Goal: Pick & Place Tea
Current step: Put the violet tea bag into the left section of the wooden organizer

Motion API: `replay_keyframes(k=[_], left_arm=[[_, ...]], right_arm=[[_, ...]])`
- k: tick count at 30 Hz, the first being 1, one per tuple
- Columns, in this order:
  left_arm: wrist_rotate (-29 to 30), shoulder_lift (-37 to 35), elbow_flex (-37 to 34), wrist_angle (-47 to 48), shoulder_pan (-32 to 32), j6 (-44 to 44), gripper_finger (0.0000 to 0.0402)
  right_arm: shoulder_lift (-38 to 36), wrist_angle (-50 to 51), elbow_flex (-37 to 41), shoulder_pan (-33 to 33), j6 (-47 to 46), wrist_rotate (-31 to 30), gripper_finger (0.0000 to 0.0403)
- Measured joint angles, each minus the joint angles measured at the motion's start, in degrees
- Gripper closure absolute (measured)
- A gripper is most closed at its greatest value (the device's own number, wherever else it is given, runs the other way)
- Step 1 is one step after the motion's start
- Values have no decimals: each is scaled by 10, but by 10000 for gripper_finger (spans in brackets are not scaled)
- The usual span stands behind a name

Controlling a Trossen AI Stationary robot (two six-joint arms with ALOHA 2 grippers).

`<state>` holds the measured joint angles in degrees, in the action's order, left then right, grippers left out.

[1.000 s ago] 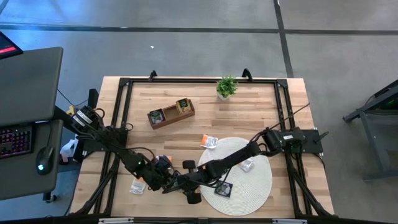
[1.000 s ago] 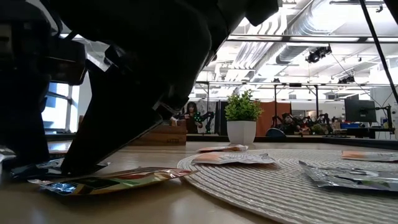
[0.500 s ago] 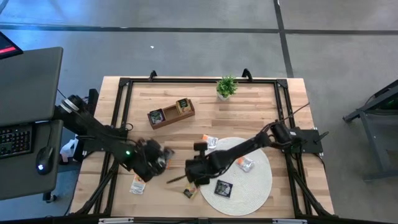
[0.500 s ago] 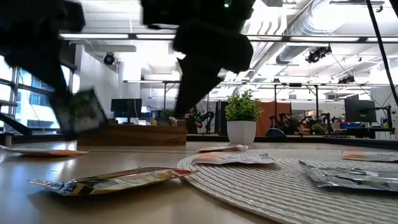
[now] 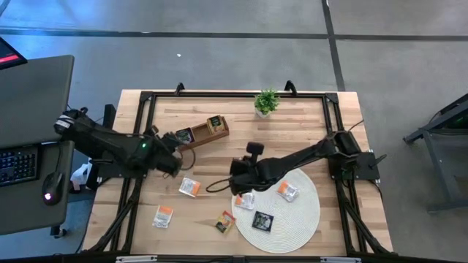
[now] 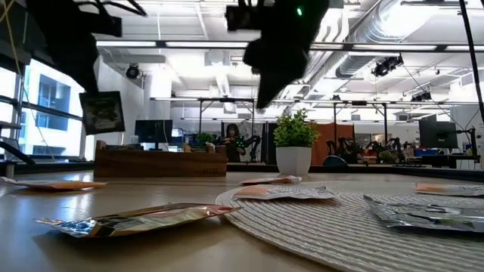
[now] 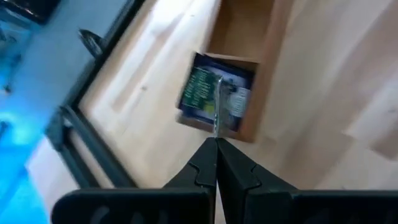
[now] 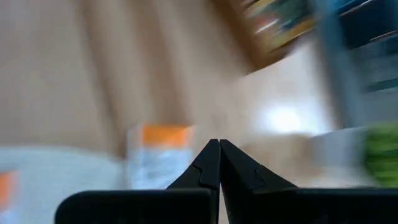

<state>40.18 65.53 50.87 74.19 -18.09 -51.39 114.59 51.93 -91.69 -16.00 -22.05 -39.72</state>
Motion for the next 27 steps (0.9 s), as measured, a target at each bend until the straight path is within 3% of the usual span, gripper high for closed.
replay_keyframes(k=[4,9,13,16,22,27], left_arm=[[-4,9,0,-63,64,79,401],[-48,17,0,-129,121,164,401],[-94,38,0,-140,153,195,401],[-98,52,1,-142,165,209,401],[-120,91,-1,-149,190,241,401],[-125,123,0,-159,212,241,386]], right_arm=[[-34,-103,86,19,15,108,403],[-93,-226,180,40,47,202,403],[-163,-290,250,51,102,242,403],[-212,-350,311,52,131,286,403],[-284,-540,453,45,146,465,403],[-314,-682,541,27,146,498,402]])
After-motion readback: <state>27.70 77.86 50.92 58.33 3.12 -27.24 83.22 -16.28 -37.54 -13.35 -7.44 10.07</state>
